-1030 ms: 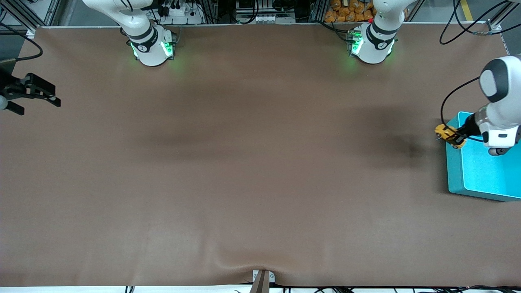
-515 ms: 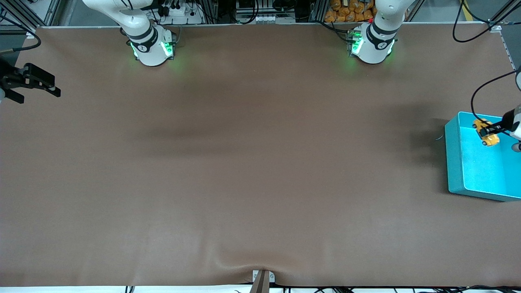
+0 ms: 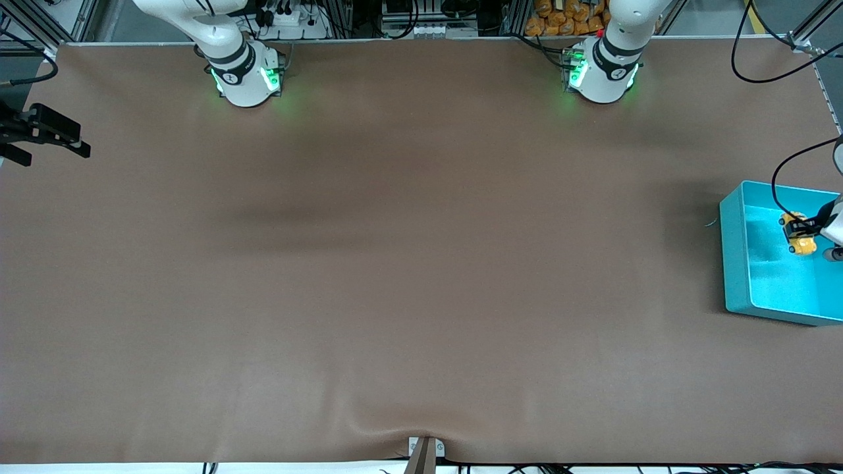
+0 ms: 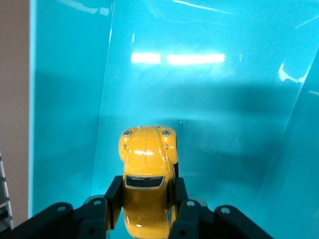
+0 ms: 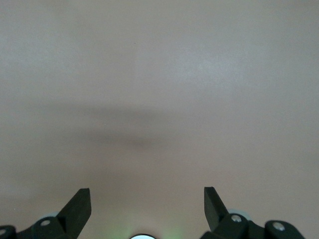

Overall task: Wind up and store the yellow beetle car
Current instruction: 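Lower the car into the teal box and open the left gripper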

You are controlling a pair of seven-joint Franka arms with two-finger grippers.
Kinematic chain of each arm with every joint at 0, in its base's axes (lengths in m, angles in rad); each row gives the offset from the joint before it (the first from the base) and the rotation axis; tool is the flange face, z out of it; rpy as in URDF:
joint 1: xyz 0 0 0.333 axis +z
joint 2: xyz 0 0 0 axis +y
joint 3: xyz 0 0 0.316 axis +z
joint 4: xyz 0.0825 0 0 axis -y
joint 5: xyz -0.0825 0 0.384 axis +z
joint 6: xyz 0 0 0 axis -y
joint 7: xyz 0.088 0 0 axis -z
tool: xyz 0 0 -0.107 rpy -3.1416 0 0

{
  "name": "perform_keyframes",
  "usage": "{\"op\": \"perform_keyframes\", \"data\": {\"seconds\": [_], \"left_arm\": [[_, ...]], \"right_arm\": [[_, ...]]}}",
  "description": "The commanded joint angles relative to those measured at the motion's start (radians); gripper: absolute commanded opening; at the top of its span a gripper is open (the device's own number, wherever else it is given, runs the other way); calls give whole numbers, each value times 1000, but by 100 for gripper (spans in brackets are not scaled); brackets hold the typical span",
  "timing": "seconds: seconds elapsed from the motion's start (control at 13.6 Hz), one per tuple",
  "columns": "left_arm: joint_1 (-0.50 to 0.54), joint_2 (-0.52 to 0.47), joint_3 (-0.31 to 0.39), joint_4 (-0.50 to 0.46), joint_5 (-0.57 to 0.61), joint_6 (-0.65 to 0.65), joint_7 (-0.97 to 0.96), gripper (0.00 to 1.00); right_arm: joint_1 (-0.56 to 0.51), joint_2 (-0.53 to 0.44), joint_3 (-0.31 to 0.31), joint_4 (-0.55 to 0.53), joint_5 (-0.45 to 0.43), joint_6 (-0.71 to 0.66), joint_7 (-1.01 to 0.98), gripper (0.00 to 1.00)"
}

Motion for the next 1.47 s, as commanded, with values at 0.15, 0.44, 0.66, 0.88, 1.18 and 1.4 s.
{"op": "perform_keyframes", "data": {"seconds": [0.15, 0.44, 0.66, 0.88, 1.18, 1.4], "left_arm": [[5, 78, -12, 34, 75, 73, 30, 6], [5, 135, -12, 48, 98, 109, 36, 11], [5, 150, -12, 56, 98, 110, 36, 40], [5, 149, -12, 59, 103, 110, 36, 69], [-1, 127, -15, 74, 101, 109, 18, 100], [-5, 70, -24, 71, 88, 104, 21, 100]], "right_arm": [[13, 8, -7, -2, -7, 12, 19, 100], [13, 8, -5, -2, -7, 10, 21, 100], [13, 8, -5, 0, -5, 5, 21, 100], [15, 8, -4, 2, -7, 5, 21, 100], [10, 8, -5, 2, -8, 4, 18, 100], [10, 8, -5, 3, -8, 7, 13, 100]]}}
